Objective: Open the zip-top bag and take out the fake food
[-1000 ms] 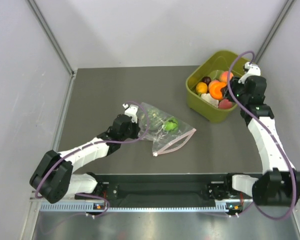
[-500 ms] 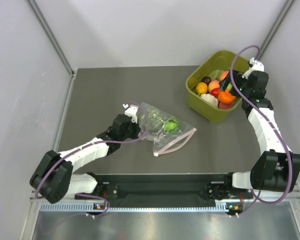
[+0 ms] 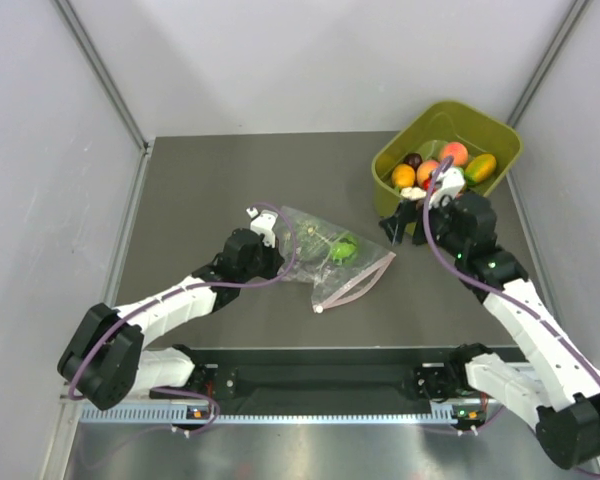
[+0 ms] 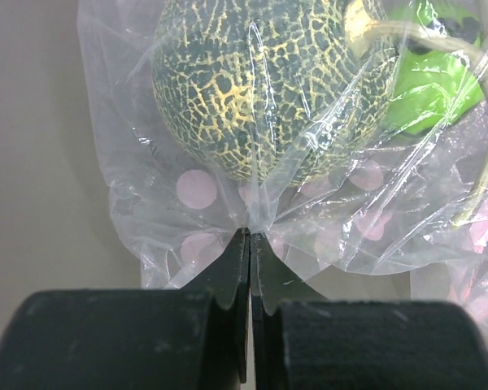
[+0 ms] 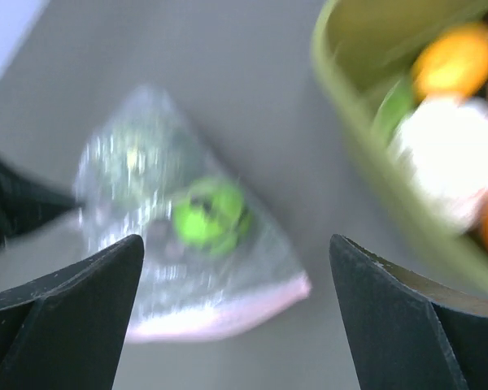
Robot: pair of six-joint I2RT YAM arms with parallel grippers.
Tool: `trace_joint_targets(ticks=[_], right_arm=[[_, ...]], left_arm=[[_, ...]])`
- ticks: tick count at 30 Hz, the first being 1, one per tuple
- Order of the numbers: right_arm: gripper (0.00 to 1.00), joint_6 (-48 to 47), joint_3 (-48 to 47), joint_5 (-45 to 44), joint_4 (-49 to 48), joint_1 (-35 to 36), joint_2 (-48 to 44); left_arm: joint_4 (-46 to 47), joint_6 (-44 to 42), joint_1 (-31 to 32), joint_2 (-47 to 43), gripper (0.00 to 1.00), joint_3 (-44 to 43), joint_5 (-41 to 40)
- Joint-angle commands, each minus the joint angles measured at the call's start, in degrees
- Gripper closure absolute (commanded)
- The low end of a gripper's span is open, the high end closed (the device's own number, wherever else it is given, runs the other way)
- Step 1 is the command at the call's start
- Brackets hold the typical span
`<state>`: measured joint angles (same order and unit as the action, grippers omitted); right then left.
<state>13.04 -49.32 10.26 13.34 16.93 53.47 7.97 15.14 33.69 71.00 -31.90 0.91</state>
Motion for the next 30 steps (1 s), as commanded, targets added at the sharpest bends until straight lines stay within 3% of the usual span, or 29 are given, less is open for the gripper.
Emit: trace_joint_targets(ticks=[1, 9, 21, 30], right_arm=[[0.06, 1.02, 4.57, 1.25, 6.15, 4.77, -3.19], [0.28, 5.06, 12.75, 0.56, 12.41, 14.97, -6.54], [0.3, 9.64, 20.49, -3.31, -3.4, 21.3, 3.12], [0.28, 12.54, 24.8, -7.27, -23.33, 22.09, 10.07]], left_arm=[[2.49, 0.68, -0.38, -1.39, 1.0, 0.52, 1.47], [2.49, 0.77, -0.38, -0.78, 1.0, 0.35, 2.17], [3.46, 0.51, -0.56, 0.1, 1.0, 0.35, 4.54], [4.86, 0.07, -0.56, 0.01, 1.0, 0.7, 9.54]])
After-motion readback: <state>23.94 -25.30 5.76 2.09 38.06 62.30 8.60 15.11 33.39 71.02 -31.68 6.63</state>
